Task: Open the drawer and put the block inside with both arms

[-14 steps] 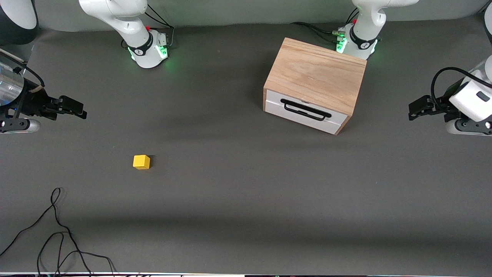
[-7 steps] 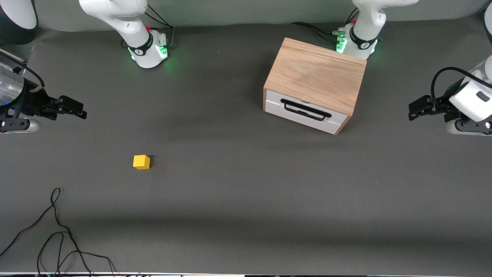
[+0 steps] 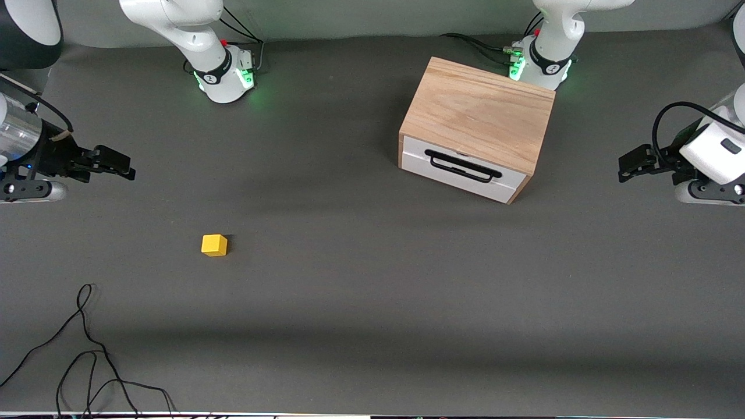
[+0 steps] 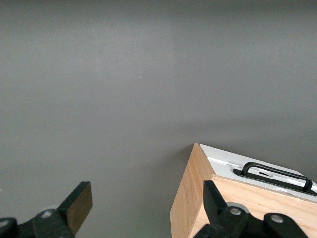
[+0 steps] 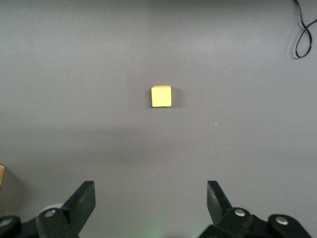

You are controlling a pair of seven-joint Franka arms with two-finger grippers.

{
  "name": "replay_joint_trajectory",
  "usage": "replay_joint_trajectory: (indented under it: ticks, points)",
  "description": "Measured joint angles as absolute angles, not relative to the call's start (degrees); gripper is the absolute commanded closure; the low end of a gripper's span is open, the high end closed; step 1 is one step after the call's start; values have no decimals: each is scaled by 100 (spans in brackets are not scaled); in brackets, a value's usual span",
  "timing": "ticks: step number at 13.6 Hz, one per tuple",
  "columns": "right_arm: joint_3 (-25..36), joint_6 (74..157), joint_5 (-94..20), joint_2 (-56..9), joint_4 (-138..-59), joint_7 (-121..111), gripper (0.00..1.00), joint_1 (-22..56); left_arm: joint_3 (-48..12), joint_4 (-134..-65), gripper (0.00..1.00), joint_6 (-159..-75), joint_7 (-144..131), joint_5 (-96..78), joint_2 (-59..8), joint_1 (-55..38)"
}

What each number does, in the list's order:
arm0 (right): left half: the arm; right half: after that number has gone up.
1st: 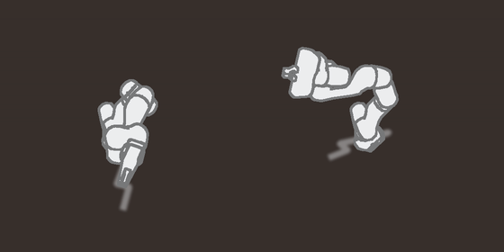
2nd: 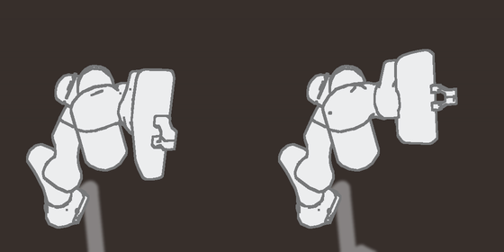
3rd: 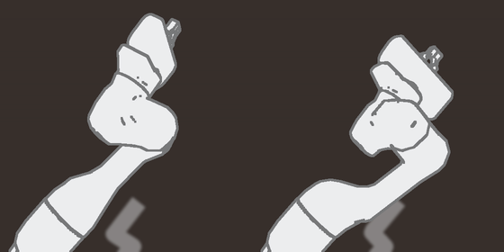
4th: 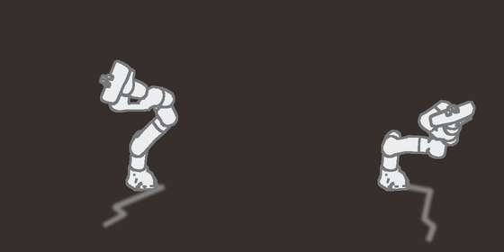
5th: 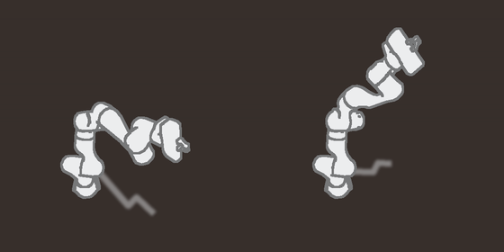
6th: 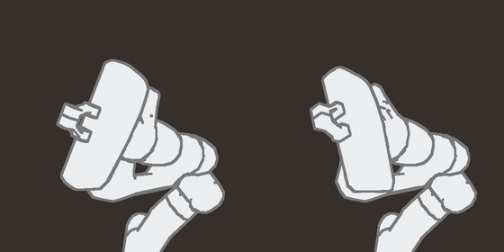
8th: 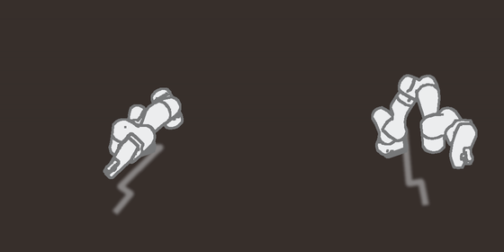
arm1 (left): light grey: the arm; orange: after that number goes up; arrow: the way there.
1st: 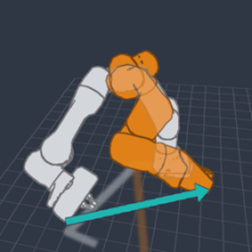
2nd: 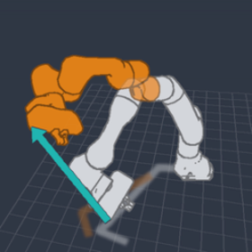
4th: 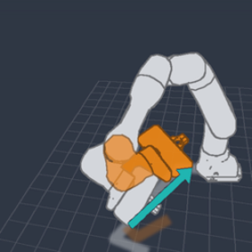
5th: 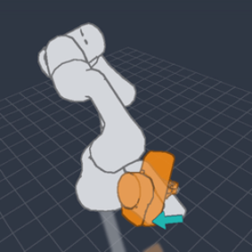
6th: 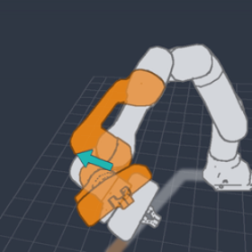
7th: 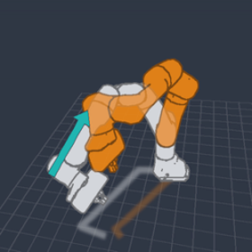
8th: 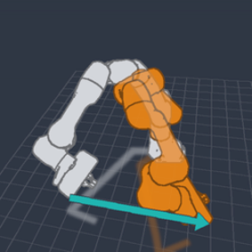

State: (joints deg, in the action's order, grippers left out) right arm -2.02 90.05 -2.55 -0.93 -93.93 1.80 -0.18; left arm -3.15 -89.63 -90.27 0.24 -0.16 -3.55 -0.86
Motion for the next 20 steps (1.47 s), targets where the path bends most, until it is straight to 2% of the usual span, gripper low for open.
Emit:
replay_joint_trajectory:
  ticks: [20]
  points:
    - [-125, 9005, -255, -31, -9383, 186, 0, 3, -316, -8963, 0, -9027, 285, 65, -364, -86]
